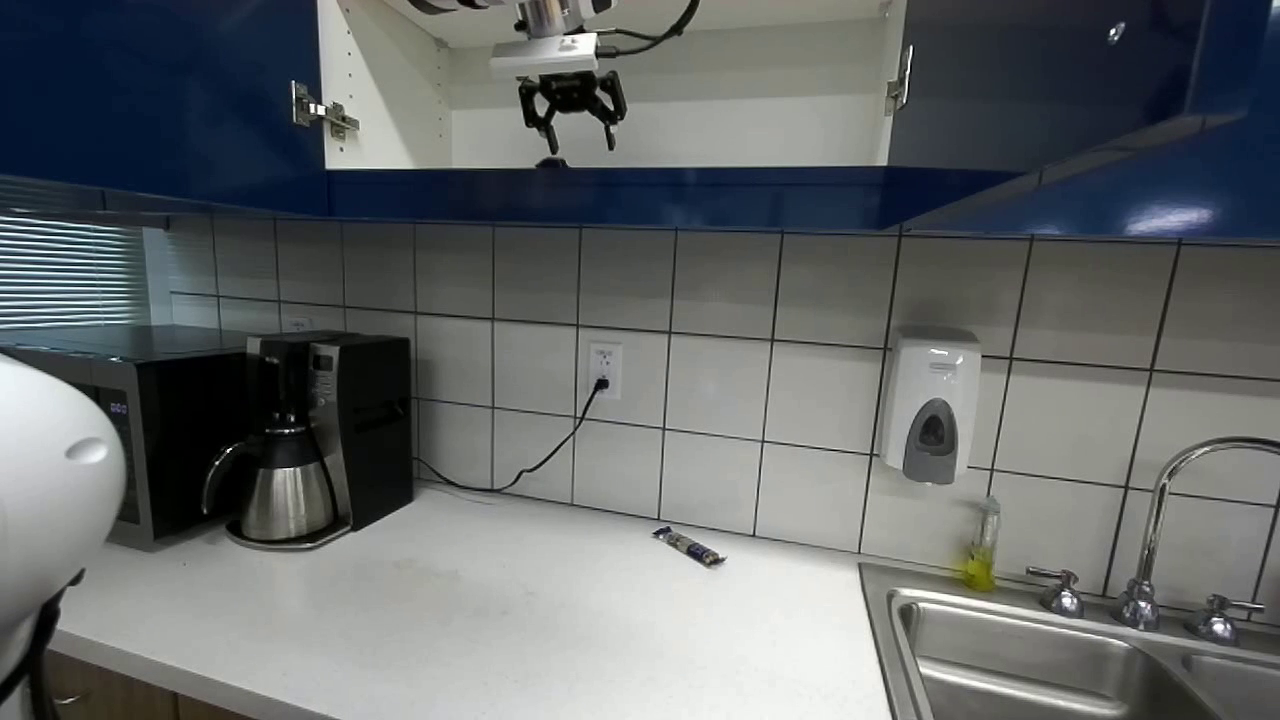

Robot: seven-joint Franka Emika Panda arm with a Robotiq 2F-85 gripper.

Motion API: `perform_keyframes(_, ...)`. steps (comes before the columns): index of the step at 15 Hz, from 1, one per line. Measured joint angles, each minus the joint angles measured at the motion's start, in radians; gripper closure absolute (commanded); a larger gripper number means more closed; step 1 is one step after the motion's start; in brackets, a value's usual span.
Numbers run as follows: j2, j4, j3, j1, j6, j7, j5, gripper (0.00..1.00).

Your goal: Put the candy bar into the cupboard

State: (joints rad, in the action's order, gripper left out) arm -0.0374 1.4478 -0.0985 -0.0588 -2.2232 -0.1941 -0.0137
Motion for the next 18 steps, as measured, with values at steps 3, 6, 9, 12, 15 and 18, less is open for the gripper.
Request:
perform_keyframes(3,0.045,0.043,-0.002,0.0,0.0,-0.001,-0.001,0.0)
perform_keyframes(6,0.107,0.105,-0.005,0.0,0.0,-0.006,-0.003,0.0)
perform_keyframes(9,0.187,0.177,-0.007,0.006,0.0,-0.019,-0.007,0.0)
perform_keyframes(12,0.274,0.255,-0.009,0.016,0.002,-0.034,-0.008,0.0)
perform_keyframes(15,0.369,0.346,-0.02,0.018,0.015,-0.062,-0.01,0.0)
perform_keyframes(18,0.462,0.442,-0.036,0.018,0.045,-0.089,-0.01,0.0)
